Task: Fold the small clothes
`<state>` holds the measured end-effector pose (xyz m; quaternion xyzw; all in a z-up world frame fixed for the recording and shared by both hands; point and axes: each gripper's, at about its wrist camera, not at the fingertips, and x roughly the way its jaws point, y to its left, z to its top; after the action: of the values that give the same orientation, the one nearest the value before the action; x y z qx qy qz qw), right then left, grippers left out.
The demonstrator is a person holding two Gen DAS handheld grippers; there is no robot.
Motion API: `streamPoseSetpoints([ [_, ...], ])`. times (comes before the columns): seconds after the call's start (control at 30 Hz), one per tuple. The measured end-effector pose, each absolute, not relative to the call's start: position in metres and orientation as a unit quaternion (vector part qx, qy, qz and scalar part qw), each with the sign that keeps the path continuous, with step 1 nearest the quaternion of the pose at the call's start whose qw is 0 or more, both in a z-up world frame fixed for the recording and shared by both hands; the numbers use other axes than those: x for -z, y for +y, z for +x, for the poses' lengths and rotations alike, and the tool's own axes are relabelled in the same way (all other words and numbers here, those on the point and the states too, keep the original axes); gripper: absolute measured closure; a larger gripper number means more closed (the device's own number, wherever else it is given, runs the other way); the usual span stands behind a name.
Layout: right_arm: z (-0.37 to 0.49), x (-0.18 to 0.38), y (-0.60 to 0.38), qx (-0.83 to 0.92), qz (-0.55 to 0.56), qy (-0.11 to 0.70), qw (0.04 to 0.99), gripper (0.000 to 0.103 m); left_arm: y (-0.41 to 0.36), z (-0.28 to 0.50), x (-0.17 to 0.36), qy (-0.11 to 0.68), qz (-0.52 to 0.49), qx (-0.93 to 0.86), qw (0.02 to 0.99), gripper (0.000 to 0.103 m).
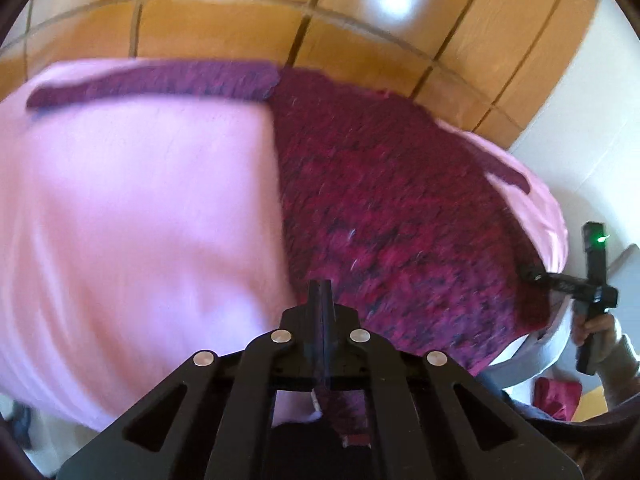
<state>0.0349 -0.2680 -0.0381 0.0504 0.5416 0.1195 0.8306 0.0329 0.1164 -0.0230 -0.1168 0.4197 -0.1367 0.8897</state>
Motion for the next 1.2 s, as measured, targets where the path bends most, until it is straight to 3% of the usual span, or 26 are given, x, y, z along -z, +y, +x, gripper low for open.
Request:
streamPoseSetpoints([
  [0.07, 0.034, 0.039, -0.265, -0.122, 0.049, 0.544, 0.828, 0.083, 0.119, 0.043, 0.009, 0.397, -0.112, 0.129, 0.902, 0.102],
  [0.1, 0.033, 0.037, -0.268, -0.124, 0.054, 0.544, 0.828, 0.077, 0.119, 0.052, 0.005, 0.393, -0.119, 0.131, 0.902, 0.097],
  [0.17, 0.036, 0.034, -0.275, -0.126, 0.072, 0.542, 0.828, 0.072, 0.114, 0.072, 0.002, 0.381, -0.125, 0.124, 0.907, 0.077],
  [0.23, 0.04, 0.028, -0.281, -0.12, 0.088, 0.53, 0.835, 0.058, 0.103, 0.091, 0.002, 0.375, -0.117, 0.121, 0.912, 0.059],
  [0.27, 0.044, 0.024, -0.289, -0.112, 0.103, 0.522, 0.839, 0.047, 0.096, 0.102, 0.003, 0.37, -0.114, 0.113, 0.915, 0.057],
  [0.3, 0.048, 0.021, -0.297, -0.099, 0.119, 0.512, 0.845, 0.044, 0.088, 0.113, 0.004, 0.368, -0.116, 0.118, 0.915, 0.054],
  [0.5, 0.105, 0.021, -0.372, -0.022, 0.262, 0.451, 0.853, 0.043, 0.039, 0.159, 0.018, 0.371, -0.09, 0.127, 0.915, 0.053],
  [0.7, 0.184, 0.035, -0.454, 0.069, 0.364, 0.399, 0.839, 0.054, 0.03, 0.176, 0.053, 0.412, -0.08, 0.129, 0.899, 0.053],
  [1.07, 0.287, 0.054, -0.566, 0.206, 0.417, 0.374, 0.803, 0.059, 0.022, 0.176, 0.062, 0.404, -0.077, 0.145, 0.9, 0.035],
  [1.17, 0.305, 0.053, -0.565, 0.211, 0.378, 0.392, 0.812, 0.089, 0.021, 0.176, 0.062, 0.405, -0.077, 0.146, 0.899, 0.034],
  [1.2, 0.304, 0.049, -0.556, 0.213, 0.363, 0.394, 0.817, 0.093, 0.022, 0.176, 0.062, 0.405, -0.078, 0.146, 0.899, 0.034],
])
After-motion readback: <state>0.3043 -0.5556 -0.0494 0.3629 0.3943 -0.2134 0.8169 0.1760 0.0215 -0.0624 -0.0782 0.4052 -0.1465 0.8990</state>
